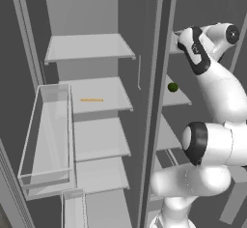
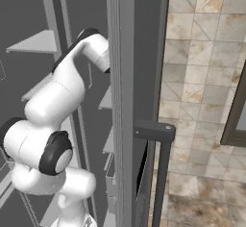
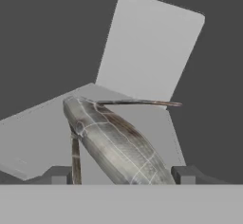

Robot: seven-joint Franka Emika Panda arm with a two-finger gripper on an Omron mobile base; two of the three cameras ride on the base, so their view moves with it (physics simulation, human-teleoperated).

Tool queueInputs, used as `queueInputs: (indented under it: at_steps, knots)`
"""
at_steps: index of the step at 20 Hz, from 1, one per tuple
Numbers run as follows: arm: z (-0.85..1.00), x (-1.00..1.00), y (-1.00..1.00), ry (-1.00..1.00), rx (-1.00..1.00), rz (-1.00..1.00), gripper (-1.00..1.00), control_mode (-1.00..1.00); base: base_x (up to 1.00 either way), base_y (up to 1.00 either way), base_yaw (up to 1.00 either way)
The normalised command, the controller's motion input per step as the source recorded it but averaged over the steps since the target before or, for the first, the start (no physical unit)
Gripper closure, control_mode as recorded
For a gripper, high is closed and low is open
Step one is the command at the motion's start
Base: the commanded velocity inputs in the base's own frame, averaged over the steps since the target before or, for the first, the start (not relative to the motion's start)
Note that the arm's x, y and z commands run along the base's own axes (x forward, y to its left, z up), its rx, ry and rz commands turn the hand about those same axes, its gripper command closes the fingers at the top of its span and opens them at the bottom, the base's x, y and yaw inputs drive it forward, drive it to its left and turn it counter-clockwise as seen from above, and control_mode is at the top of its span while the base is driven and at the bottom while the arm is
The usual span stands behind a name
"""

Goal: Pick up the frozen fish from the freezer, place it on any shelf in the fridge, and close the fridge and freezer doors when done.

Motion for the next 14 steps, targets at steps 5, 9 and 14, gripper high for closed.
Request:
queueInputs:
  at_steps: [5,9,14]
  knots:
    - [0.15,-1.0,0.0,0.03,0.0,0.0,1.0,-1.0,0.0,0.0,0.0]
    - [-0.1,-1.0,0.0,0.08,0.0,0.0,1.0,-1.0,0.0,0.0,0.0]
    - [-0.45,-1.0,0.08,0.08,0.0,0.01,1.0,-1.0,0.0,0.0,0.0]
